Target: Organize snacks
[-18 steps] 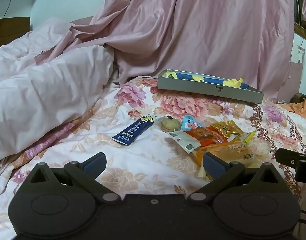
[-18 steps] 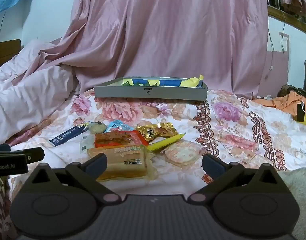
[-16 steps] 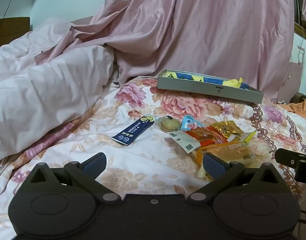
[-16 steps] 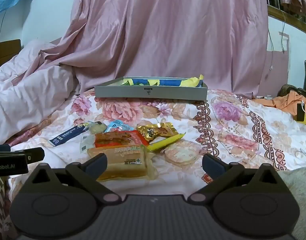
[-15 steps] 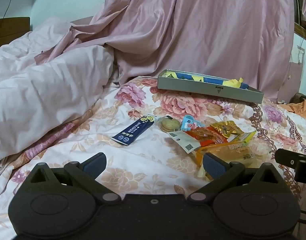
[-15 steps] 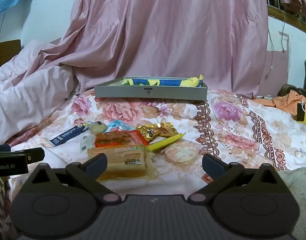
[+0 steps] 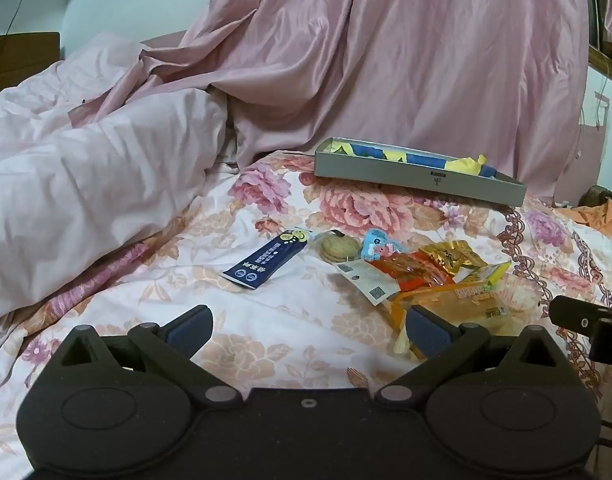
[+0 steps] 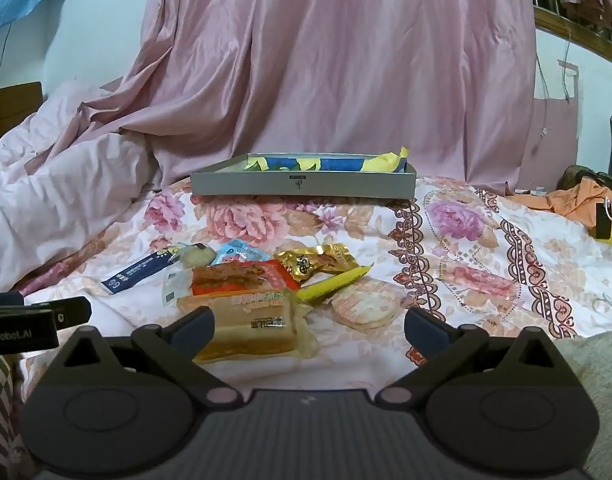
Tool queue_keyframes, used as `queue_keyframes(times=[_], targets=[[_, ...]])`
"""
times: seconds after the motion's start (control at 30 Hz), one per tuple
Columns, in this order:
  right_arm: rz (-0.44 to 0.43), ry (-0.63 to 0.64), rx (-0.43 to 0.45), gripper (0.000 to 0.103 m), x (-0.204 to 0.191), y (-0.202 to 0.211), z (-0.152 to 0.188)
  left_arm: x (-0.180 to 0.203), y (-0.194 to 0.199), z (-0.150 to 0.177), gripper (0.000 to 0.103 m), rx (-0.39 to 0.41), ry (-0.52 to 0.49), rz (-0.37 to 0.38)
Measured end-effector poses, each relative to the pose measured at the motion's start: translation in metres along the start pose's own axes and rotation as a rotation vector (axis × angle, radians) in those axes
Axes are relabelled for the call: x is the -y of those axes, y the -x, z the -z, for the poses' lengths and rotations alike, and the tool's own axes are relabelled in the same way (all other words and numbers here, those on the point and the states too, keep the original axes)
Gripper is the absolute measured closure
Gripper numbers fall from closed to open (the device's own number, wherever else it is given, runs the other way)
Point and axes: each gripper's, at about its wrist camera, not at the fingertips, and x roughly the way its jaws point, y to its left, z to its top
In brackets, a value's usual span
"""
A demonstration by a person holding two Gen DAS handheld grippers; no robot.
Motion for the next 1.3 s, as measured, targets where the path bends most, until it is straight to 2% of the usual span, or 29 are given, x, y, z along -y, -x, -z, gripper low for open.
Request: queue_keyframes(times=[1.3], targets=[[-0.008, -0.007, -0.004, 0.000, 0.0011, 0.0003, -0.0001, -0.0002, -0.0003, -0.0002, 0.001, -0.003, 0.002, 0.001]])
